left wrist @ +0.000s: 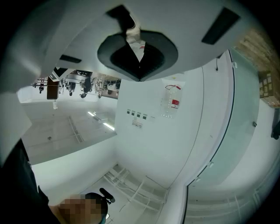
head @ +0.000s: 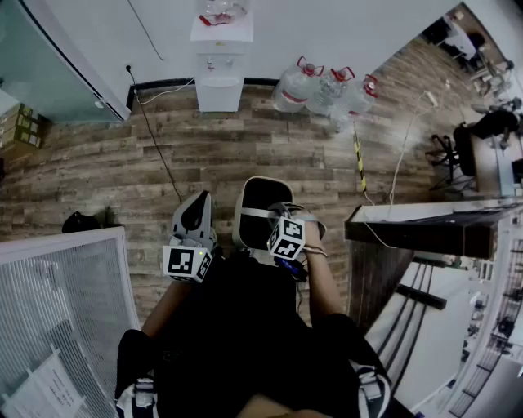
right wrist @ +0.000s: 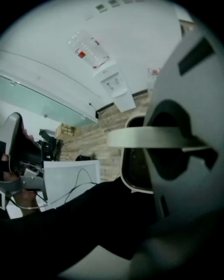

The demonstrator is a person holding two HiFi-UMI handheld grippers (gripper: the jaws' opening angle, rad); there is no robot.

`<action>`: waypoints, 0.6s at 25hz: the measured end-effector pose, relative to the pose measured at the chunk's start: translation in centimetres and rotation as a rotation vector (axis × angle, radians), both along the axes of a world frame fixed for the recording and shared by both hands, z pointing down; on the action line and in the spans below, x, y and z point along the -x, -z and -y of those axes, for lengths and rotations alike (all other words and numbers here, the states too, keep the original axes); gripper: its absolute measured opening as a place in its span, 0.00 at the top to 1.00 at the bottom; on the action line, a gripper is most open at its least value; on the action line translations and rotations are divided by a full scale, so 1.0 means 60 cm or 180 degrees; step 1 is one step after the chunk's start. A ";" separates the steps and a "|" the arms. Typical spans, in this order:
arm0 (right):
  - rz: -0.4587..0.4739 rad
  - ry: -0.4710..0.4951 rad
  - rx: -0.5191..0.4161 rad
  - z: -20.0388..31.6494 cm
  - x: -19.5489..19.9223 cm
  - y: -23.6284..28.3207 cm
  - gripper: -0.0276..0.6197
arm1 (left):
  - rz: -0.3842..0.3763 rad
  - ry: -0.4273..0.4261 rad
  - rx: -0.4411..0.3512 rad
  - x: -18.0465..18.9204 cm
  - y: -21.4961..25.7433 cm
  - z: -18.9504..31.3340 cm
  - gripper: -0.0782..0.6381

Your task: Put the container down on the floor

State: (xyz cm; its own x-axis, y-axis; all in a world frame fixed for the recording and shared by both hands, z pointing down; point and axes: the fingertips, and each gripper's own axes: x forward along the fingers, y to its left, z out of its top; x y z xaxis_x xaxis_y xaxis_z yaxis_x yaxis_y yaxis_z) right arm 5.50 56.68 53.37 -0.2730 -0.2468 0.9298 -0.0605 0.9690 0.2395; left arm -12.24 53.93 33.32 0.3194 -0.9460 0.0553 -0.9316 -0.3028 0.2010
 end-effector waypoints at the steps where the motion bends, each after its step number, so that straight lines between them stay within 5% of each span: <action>1: 0.0013 0.0007 0.0017 -0.004 0.000 0.002 0.91 | 0.0004 0.0003 -0.0003 -0.001 0.000 -0.003 0.85; 15: 0.0112 0.0044 0.0057 -0.026 -0.031 0.004 0.91 | 0.0079 0.0010 -0.0004 -0.049 -0.005 -0.024 0.85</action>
